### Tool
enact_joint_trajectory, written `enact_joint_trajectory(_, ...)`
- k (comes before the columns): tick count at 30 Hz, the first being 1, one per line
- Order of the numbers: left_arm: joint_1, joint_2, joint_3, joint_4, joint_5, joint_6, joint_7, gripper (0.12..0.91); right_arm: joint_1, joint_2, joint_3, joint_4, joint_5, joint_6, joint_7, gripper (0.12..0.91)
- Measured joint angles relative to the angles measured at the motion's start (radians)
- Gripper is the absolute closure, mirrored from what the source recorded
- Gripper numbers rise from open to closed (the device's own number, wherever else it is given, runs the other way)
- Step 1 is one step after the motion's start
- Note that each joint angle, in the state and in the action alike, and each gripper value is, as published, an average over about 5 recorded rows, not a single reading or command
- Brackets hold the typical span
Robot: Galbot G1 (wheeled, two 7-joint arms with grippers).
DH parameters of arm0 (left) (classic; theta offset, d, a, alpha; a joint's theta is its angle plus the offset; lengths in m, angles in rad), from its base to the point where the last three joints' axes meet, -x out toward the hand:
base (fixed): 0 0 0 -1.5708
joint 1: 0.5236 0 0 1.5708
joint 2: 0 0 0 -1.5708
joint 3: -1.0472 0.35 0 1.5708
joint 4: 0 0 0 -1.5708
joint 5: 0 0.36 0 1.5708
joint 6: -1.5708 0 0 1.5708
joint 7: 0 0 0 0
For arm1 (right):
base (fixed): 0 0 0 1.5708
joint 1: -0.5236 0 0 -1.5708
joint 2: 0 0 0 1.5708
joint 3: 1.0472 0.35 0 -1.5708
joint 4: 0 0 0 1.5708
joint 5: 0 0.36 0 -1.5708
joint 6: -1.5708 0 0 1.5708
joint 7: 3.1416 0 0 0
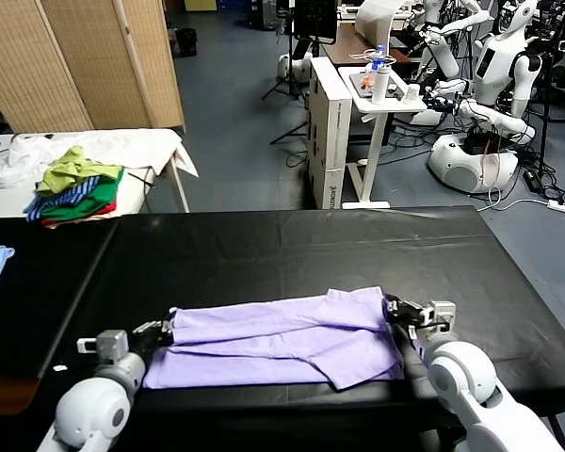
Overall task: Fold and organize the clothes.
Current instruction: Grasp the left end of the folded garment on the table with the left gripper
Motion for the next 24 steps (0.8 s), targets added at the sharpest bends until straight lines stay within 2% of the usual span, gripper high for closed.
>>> enact_joint_trajectory(1,0.005,0.000,-0.006,-0.006,0.001,0.000,-0.001,0.689,-0.007,-0.005,0.006,0.009,0.000,0.000,-0.006,0.336)
enact_joint_trajectory(4,0.022,0.001,-0.028,-0.029,-0.002,0.001,-0.003,0.481,-0.028,-0.021,0.025,0.035,-0.003,0.000,-0.021,0.184)
enact_joint_trajectory(5,0.029,0.000,-0.036,-0.037,-0.005,0.002,-0.003,0.386,-0.035,-0.026,0.031,0.042,-0.003,0.001,-0.026,0.154)
enact_joint_trajectory(9,0.066,-0.013,-0.077,-0.074,-0.041,0.007,-0.004,0.181,-0.066,-0.044,0.056,0.071,-0.004,0.005,-0.043,0.121)
enact_joint_trajectory(12,0.099,-0.030,-0.112,-0.098,-0.077,0.010,-0.001,0.131,-0.088,-0.054,0.077,0.089,-0.003,0.007,-0.052,0.119)
enact_joint_trajectory(18,0.151,-0.089,-0.165,-0.108,-0.095,-0.001,0.024,0.124,-0.130,-0.066,0.121,0.119,0.002,0.016,-0.066,0.118)
enact_joint_trajectory(24,0.179,-0.164,-0.176,-0.109,-0.070,-0.019,0.042,0.123,-0.149,-0.071,0.139,0.135,0.004,0.020,-0.070,0.118)
